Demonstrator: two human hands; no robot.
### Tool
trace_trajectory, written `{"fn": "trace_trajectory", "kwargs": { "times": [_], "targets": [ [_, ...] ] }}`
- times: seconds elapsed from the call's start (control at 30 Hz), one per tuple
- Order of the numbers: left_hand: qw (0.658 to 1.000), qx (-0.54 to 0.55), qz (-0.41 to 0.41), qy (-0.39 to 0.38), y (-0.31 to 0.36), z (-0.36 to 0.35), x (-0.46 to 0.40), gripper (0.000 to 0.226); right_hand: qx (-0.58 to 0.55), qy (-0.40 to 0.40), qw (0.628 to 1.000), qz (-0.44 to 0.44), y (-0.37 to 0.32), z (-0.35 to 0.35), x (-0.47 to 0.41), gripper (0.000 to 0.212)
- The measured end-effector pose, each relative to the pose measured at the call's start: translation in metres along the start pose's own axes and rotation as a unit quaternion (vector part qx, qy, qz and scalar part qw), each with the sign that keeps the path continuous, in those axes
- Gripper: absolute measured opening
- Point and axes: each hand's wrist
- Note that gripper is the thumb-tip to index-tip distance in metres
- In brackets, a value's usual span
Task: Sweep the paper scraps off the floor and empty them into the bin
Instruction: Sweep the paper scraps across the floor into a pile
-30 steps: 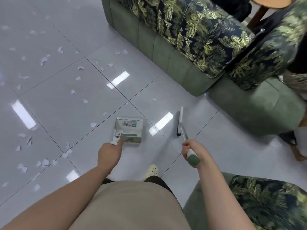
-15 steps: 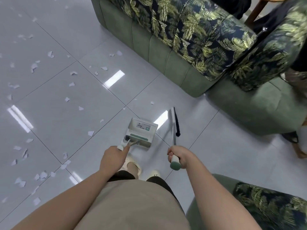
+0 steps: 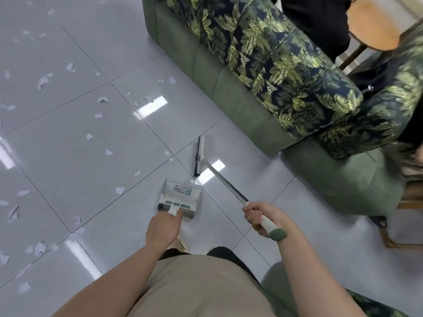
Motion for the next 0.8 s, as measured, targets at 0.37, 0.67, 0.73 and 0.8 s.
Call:
{"fn": "trace_trajectory", "kwargs": {
  "times": [0.37, 0.67, 0.73, 0.8],
  "targets": [
    [0.978, 0.188, 0.06, 0.062, -0.012, 0.037, -0.014, 0.044, 0.145, 0.149, 0.975, 0.081, -0.041, -0.089, 0.002, 0.014],
    [0.914, 0.334, 0.166, 0.159, -0.01, 0.05, -0.012, 0.039, 0.412, 0.087, 0.907, -0.018, -0.026, -0.189, -0.051, 0.012],
    [0.901, 0.346, 0.188, 0.184, -0.011, 0.052, -0.012, 0.034, 0.449, 0.048, 0.892, -0.03, -0.021, -0.213, -0.06, 0.015],
    [0.888, 0.353, 0.207, 0.211, -0.007, 0.051, -0.011, 0.038, 0.428, 0.012, 0.902, -0.053, -0.03, -0.233, -0.069, 0.019]
  ]
}}
Point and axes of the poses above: each hand's wrist, its own x-axis away from the middle knuckle, its own z-axis out of the back of the hand, y = z × x, and after that the axes turned 2 degrees about -x, right-handed
